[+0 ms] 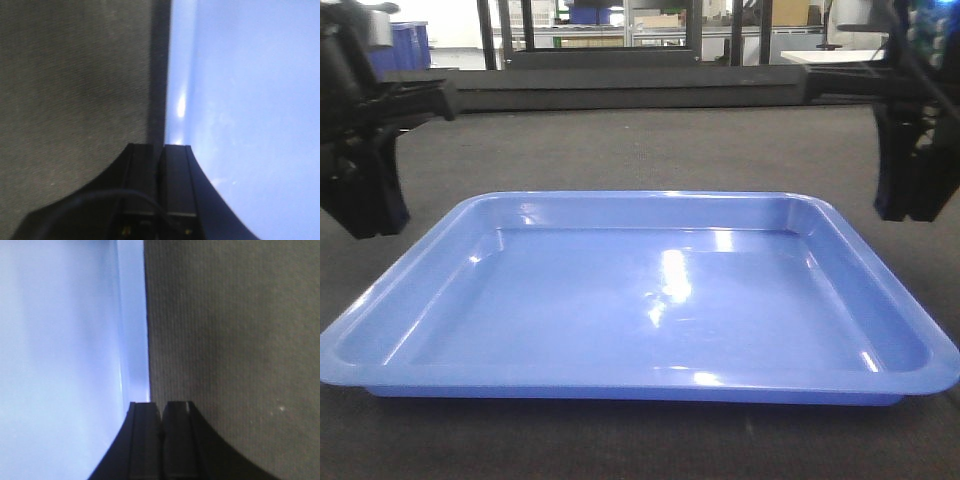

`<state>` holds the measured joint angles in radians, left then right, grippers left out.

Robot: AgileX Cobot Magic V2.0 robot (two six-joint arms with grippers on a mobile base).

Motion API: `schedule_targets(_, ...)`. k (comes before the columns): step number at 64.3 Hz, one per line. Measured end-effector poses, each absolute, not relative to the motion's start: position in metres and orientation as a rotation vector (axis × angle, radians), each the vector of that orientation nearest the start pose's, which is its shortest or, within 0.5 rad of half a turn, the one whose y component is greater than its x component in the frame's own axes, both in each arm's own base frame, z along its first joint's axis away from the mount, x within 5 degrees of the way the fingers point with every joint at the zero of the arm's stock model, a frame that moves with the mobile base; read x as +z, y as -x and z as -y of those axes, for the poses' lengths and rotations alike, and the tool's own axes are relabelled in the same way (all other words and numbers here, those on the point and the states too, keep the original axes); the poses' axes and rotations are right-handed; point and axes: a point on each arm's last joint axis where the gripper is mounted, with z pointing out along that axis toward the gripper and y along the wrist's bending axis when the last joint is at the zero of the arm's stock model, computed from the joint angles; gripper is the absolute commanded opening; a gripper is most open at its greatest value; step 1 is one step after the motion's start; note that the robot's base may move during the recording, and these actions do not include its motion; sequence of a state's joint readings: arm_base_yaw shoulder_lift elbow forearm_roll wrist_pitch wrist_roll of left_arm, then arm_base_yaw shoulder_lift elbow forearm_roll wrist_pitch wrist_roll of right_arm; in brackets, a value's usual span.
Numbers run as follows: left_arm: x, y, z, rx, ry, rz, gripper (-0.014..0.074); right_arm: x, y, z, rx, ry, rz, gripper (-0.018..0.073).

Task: Grab blue tray and place on right shelf
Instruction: 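Lower both grippers onto the opposite side rims of the blue tray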

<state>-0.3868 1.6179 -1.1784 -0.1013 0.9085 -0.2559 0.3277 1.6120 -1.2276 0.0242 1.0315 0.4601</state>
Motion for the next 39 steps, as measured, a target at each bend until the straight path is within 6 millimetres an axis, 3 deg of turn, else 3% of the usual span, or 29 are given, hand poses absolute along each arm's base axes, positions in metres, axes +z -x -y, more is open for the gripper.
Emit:
schedule_targets(30, 0.252, -0.3, 0.13, -0.254, -0.12, -2.888, -0.001, 0.244, -0.304, -0.126, 0.175, -0.151, -2.984, 0.0065)
schedule_targets(34, 0.252, -0.3, 0.13, -0.259, -0.118, -2.892, 0.0038, 0.244, -0.304, -0.125, 0.161, -0.143, -2.981, 0.0106)
schedule_targets(39, 0.252, -0.299, 0.131, -0.27, -0.112, -2.893, 0.0122, 0.244, -0.304, -0.124, 0.136, -0.131, -2.978, 0.0235)
